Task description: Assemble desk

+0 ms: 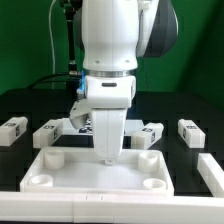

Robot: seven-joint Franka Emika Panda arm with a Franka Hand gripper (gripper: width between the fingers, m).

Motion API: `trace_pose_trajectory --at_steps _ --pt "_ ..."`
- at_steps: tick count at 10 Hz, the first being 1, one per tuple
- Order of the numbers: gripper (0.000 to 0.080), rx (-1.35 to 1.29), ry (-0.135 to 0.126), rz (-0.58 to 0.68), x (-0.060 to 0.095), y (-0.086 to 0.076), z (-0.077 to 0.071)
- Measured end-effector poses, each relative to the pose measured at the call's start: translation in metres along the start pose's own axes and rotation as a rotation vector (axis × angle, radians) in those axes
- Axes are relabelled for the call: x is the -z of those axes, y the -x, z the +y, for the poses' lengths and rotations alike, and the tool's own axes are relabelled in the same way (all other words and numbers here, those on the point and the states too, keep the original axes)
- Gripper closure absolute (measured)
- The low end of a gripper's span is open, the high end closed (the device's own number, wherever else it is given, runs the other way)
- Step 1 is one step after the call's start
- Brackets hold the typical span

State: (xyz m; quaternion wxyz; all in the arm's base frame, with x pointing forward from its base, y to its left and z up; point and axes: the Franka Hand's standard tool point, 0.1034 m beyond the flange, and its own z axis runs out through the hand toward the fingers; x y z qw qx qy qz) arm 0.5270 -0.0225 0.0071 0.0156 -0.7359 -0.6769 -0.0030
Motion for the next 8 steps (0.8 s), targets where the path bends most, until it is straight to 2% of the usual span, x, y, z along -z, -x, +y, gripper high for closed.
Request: trace_pose_trajectory --at_steps 1,4,8 --pt "0.0736 0.002 0.0 0.0 0.0 -0.001 0.0" --pt "0.0737 0.04 0.001 0.014 -0.001 -0.026 0.002" --pt "0.0737 0.066 -0.013 0.018 -0.001 -0.054 0.004"
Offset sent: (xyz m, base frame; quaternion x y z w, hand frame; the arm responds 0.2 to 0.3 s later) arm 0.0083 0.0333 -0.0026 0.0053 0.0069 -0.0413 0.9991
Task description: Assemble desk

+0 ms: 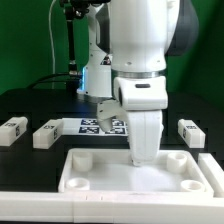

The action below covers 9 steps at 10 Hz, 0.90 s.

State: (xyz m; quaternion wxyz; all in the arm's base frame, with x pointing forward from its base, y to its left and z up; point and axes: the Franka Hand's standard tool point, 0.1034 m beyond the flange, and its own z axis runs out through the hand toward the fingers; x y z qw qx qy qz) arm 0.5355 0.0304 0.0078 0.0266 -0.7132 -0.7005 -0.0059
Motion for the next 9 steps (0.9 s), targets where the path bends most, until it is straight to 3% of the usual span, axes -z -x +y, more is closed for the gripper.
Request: trace_pose_trajectory --at_steps 2,6,7,8,9 --pt "0.0737 -0.008 0.001 0.003 -0.0011 -0.009 0.0021" --pt "0.0736 -0.023 -0.001 0.003 -0.0012 -0.0094 0.0024" --pt "0.0669 -0.024 -0.001 0.003 -0.0013 -0.0092 0.0023" --pt "0.0669 -0.024 -0.001 0.003 -0.0013 -0.0089 0.0023" --pt "0.052 -0.025 -0.001 0.003 -0.0013 -0.0086 0.0023"
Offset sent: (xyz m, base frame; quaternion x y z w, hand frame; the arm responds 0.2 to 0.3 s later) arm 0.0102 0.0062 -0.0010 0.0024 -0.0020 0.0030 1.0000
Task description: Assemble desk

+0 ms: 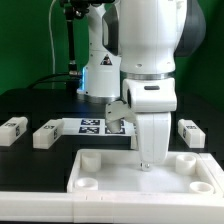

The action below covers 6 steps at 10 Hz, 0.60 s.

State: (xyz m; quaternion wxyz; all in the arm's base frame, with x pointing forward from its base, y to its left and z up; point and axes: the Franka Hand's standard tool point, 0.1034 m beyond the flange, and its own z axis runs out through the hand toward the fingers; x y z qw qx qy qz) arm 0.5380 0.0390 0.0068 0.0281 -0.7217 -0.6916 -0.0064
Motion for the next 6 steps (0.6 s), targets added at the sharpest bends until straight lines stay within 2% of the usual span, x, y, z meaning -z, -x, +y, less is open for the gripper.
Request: trace_pose_trajectory --at_steps 1,2,3,6 --pt "0.0344 -0.001 0.001 0.0 0.0 0.0 0.0" --pt "0.0344 -0.055 0.007 -0.001 0.005 0.0 -0.001" --pt "0.0196 -0.121 0.014 -0.004 0.013 -0.003 -0.005" --pt "0.0158 -0.271 0.046 -0.008 0.042 -0.023 -0.015"
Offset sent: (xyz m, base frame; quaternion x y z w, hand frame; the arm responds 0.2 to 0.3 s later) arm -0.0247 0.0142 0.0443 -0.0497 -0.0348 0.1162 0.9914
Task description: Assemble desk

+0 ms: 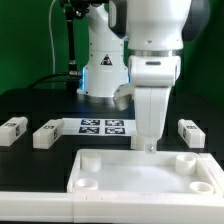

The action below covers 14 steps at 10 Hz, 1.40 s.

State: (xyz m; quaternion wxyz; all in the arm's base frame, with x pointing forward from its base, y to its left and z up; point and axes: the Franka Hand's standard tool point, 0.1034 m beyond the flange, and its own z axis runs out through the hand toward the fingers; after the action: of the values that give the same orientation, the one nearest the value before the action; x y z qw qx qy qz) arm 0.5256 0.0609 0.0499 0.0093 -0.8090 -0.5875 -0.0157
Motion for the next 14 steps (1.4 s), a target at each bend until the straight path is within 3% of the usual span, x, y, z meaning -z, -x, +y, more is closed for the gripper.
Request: trace_pose_trajectory --at_steps 2,5,8,11,14 --pt "0.015 -0.119 0.016 0.005 0.012 -0.026 -0.008" --pt "0.015 -0.202 0.031 0.024 0.014 -0.067 -0.01" --pt "0.015 -0.222 0.028 0.023 0.012 -0.065 -0.01" --pt "0.015 -0.486 0.02 0.029 0.01 -0.062 -0.014" --pt "0.015 -0.892 -0.011 0.031 -0.003 -0.062 -0.045"
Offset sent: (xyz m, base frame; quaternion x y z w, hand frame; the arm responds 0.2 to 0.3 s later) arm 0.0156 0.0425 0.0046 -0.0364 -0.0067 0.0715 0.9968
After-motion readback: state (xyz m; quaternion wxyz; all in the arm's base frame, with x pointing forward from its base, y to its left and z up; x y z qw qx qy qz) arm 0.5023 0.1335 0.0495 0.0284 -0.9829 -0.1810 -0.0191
